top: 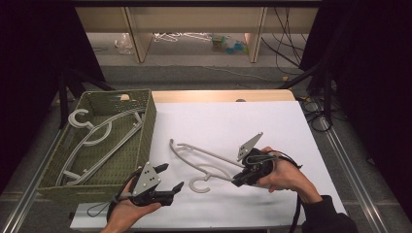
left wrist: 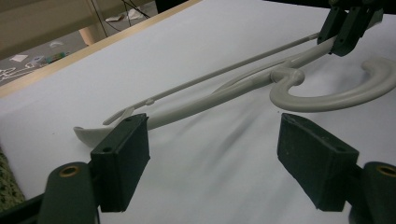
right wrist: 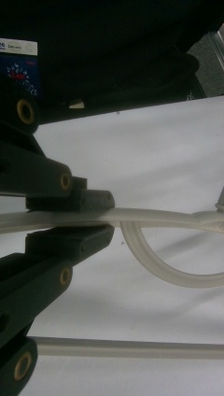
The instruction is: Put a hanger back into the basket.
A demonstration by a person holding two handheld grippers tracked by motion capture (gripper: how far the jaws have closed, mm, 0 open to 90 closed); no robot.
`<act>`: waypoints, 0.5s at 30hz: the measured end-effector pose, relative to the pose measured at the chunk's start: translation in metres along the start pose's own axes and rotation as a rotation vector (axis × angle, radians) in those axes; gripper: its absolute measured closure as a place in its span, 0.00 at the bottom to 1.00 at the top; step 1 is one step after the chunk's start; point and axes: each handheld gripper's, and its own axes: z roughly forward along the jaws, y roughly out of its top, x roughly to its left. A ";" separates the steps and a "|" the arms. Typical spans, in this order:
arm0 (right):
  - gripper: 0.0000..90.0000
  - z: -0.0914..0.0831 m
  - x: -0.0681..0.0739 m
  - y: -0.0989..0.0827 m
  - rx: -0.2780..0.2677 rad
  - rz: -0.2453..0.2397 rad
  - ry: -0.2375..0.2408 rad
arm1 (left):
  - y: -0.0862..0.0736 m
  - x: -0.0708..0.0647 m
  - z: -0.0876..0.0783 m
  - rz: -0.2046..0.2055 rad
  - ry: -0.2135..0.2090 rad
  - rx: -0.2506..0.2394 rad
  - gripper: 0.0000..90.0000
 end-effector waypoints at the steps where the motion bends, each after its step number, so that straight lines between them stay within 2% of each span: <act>1: 0.91 0.000 0.001 0.000 0.002 0.000 0.002 | 0.001 -0.001 0.000 -0.005 -0.002 -0.001 0.28; 3: 0.91 0.000 0.002 0.000 0.002 -0.001 0.005 | 0.001 -0.002 0.000 0.000 -0.009 -0.006 0.28; 4: 0.91 -0.001 0.004 -0.001 0.005 -0.004 0.009 | 0.003 -0.005 0.001 0.024 -0.016 -0.006 0.28; 6: 0.91 -0.002 0.005 -0.001 0.001 -0.004 0.005 | 0.004 -0.005 0.002 0.028 -0.021 -0.002 0.28; 7: 0.91 -0.002 0.006 -0.001 0.002 -0.006 0.006 | 0.005 -0.004 0.003 0.046 -0.015 0.005 0.28; 8: 0.91 -0.003 0.007 -0.002 -0.001 -0.007 0.011 | 0.005 -0.004 0.005 0.034 -0.014 0.008 0.28; 9: 0.91 -0.003 0.007 -0.002 0.002 -0.011 0.015 | 0.005 -0.003 0.006 0.049 -0.014 0.013 0.28; 15: 0.92 -0.007 0.010 -0.002 -0.006 -0.027 0.024 | 0.009 -0.001 0.014 0.048 -0.026 0.030 0.29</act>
